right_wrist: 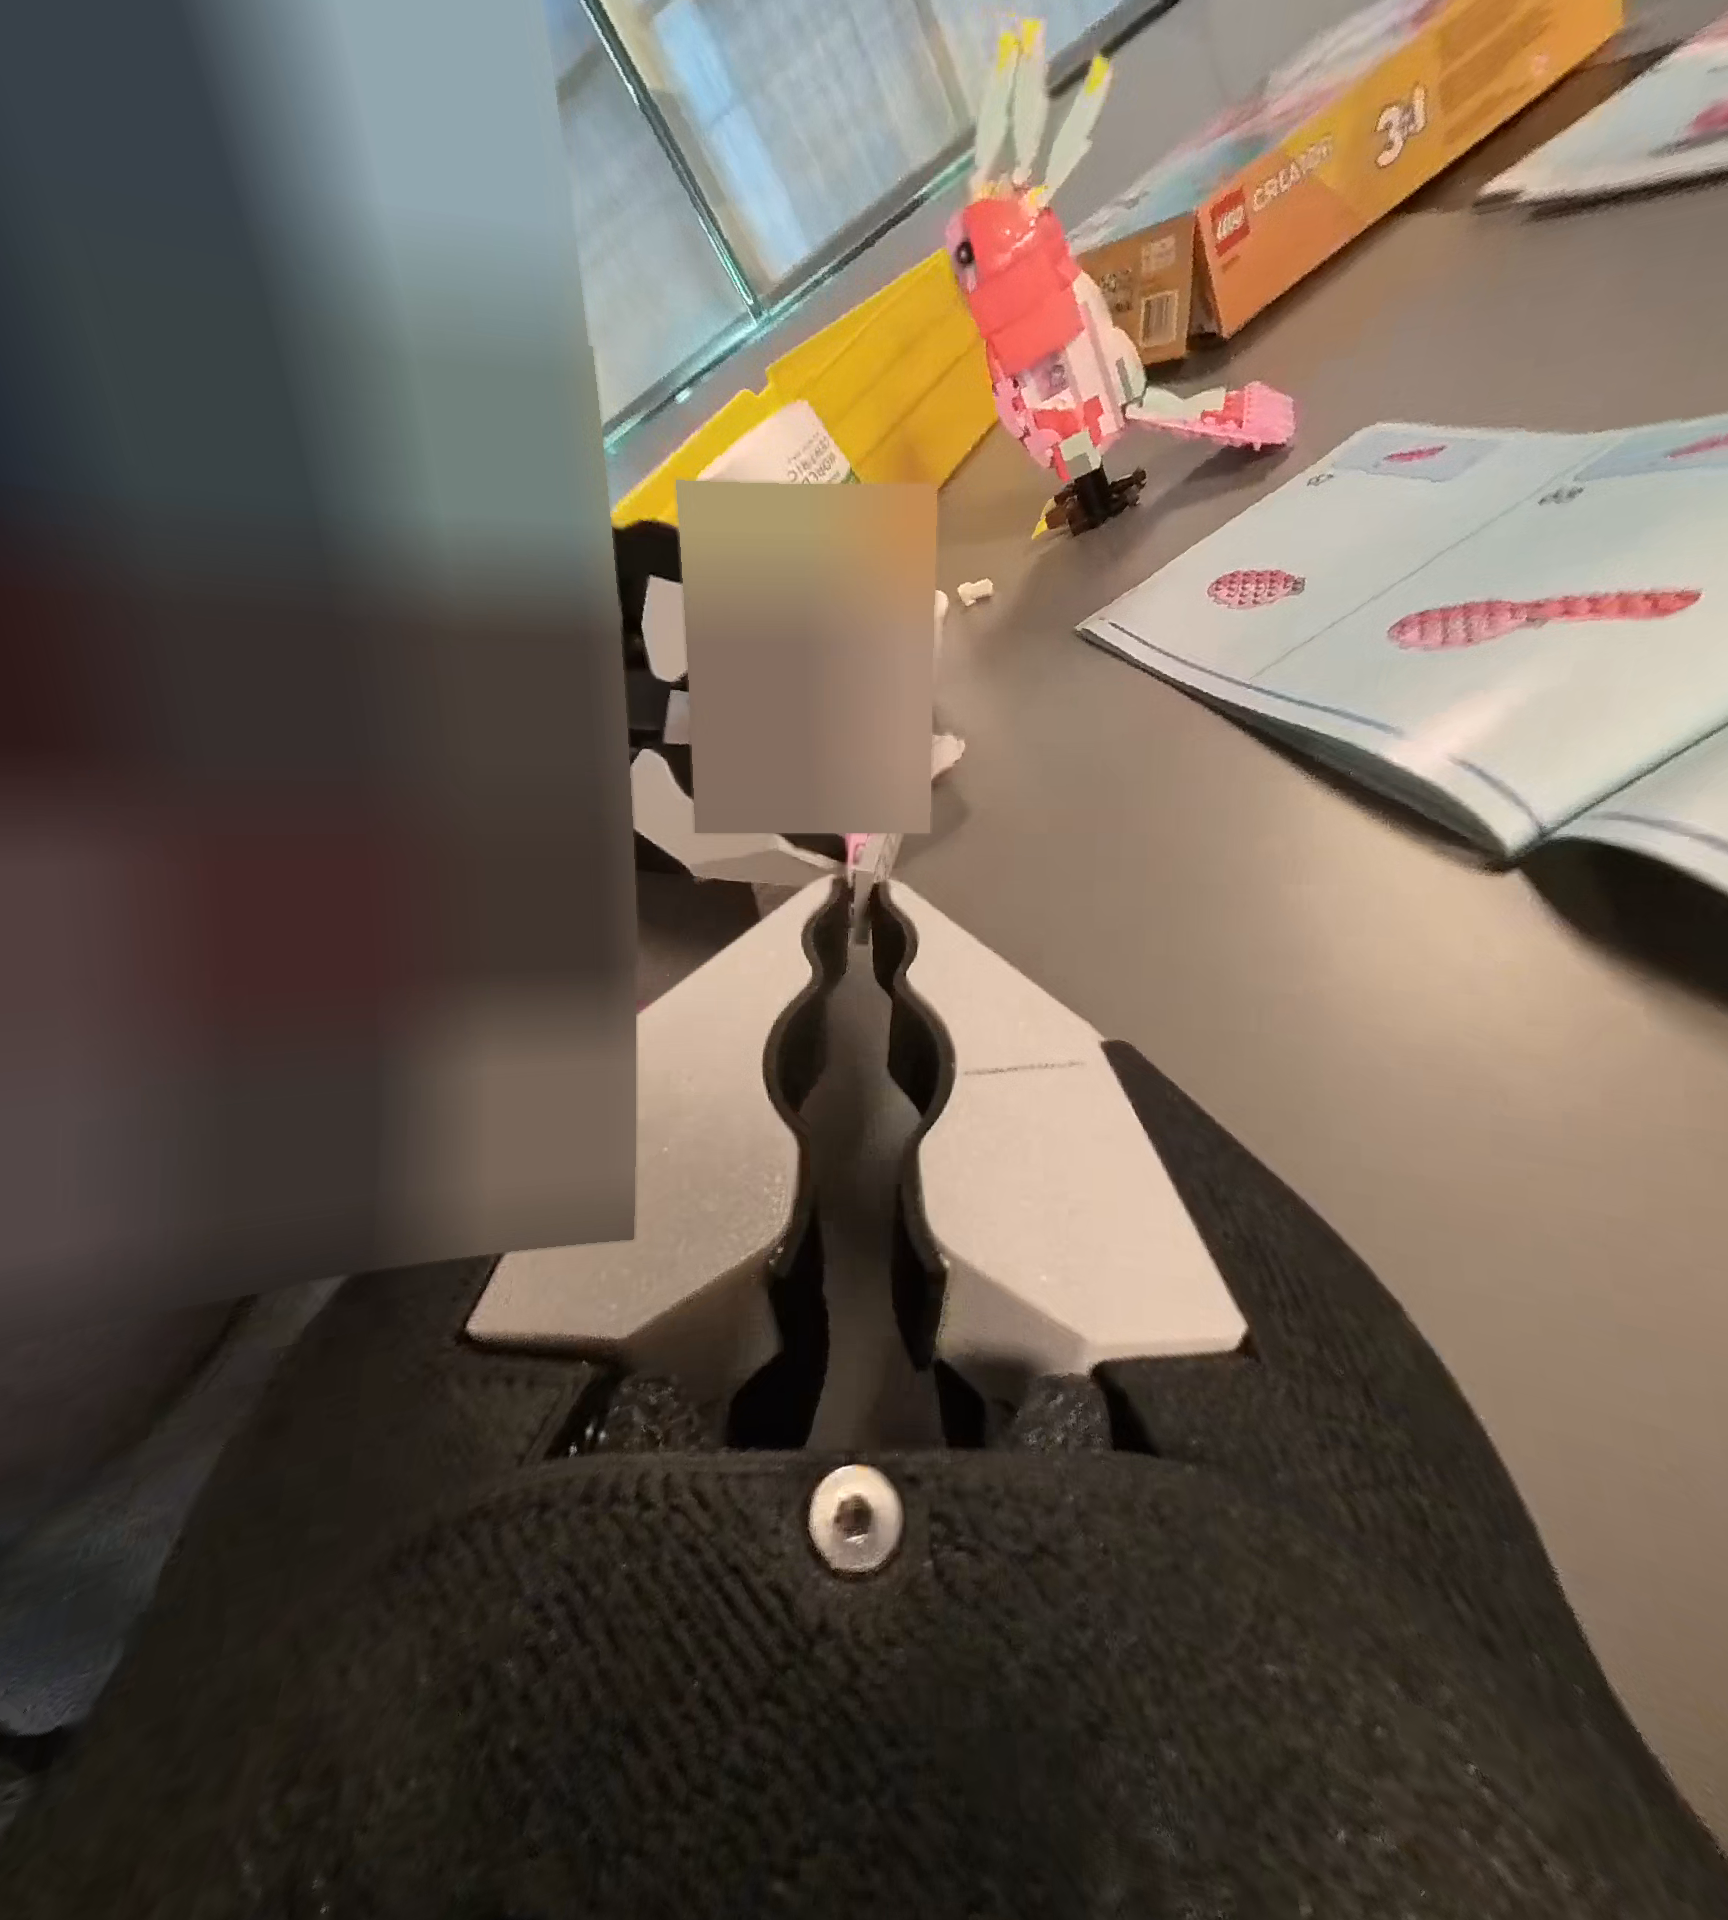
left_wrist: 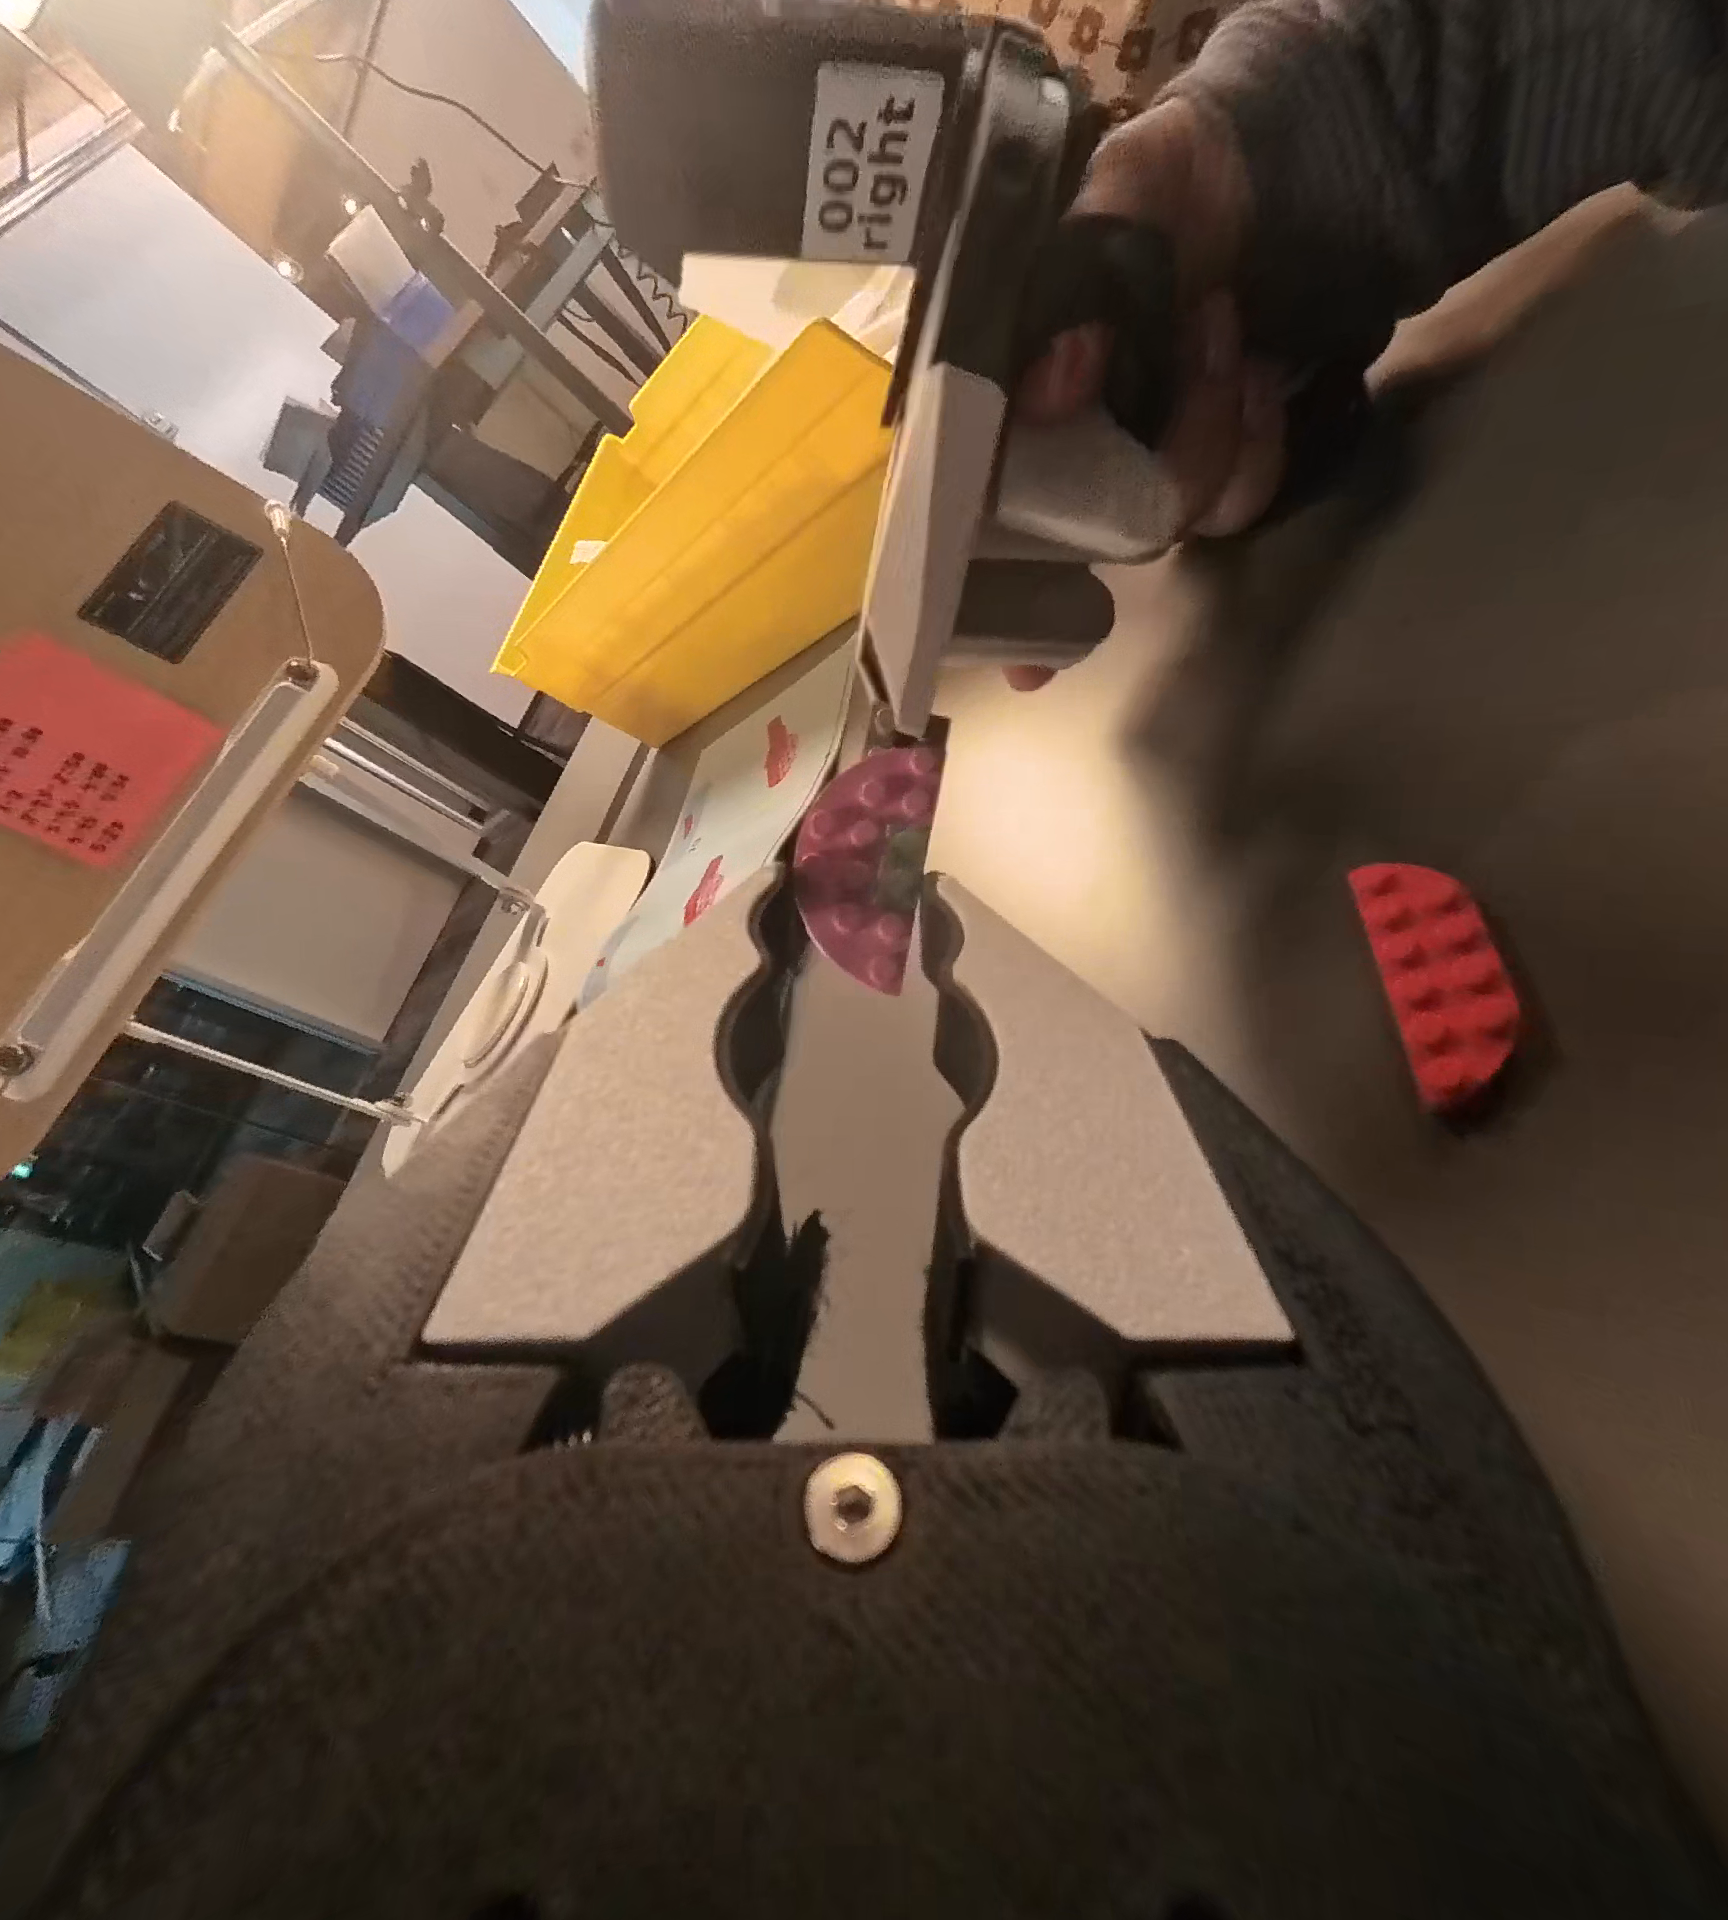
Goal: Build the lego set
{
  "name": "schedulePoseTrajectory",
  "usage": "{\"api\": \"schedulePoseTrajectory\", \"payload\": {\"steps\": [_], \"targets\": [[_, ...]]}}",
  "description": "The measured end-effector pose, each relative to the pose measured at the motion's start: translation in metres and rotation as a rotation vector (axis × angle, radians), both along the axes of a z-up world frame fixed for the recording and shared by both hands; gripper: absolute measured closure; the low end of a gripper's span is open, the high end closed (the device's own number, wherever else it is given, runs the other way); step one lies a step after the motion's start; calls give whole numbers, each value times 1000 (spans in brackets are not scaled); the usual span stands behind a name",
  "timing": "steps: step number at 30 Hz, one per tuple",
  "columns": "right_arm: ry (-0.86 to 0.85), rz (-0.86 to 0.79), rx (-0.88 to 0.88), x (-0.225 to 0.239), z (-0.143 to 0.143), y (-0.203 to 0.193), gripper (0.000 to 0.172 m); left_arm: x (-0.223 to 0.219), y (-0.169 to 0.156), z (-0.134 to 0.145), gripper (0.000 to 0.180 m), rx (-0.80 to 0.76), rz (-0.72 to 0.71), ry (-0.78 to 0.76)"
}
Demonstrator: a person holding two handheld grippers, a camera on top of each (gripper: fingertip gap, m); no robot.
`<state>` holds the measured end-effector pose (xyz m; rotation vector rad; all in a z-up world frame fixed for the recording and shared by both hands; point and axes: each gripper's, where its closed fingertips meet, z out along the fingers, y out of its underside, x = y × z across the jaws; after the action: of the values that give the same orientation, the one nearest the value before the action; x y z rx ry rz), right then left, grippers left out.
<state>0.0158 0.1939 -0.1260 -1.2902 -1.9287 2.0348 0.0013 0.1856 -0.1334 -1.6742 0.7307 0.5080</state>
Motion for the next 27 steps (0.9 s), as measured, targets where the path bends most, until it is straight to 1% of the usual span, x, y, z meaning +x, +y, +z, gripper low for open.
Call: {"api": "schedulePoseTrajectory", "payload": {"steps": [1, 3, 4, 5, 7, 8, 11, 15, 16, 17, 19, 21, 22, 27], "targets": [[35, -4, 39, 0, 0, 0, 169, -1, 0, 1, 157, 1, 8, -31], [88, -8, 124, 0, -1, -3, 169, -5, 3, 3, 139, -6, 45, -97], [112, -14, 160, -1, -1, -4, 169, -7, 3, 3, 137, -29, 52, -116], [135, -21, 189, -1, -1, -5, 169, -8, 2, 3, 138, -41, 52, -128], [187, -33, 248, -2, 2, -6, 169, -4, -1, 1, 154, -56, 20, -124], [209, -36, 288, -2, 1, -7, 169, -3, -2, 0, 158, -59, 12, -108], [270, -57, 403, -4, 0, -8, 169, -6, -2, -2, 159, -61, 19, -60], [320, -76, 529, -6, -2, -9, 169, -4, -5, 6, 154, -44, -9, -106], [330, -74, 552, -6, -3, -10, 169, -3, -6, 7, 155, -53, -17, -117], [339, -71, 566, -6, -3, -12, 169, -2, -7, 6, 159, -69, -29, -125], [355, -64, 595, -7, -4, -15, 169, -1, -9, -1, 160, -127, -39, -133], [361, -67, 636, -8, -6, -16, 169, -3, -10, -5, 164, -145, -33, -120], [366, -75, 645, -9, -6, -16, 169, -5, -10, -4, 167, -134, -21, -105], [388, -135, 646, -16, 0, -12, 169, -11, -8, 4, 168, -61, 9, -6]]}}
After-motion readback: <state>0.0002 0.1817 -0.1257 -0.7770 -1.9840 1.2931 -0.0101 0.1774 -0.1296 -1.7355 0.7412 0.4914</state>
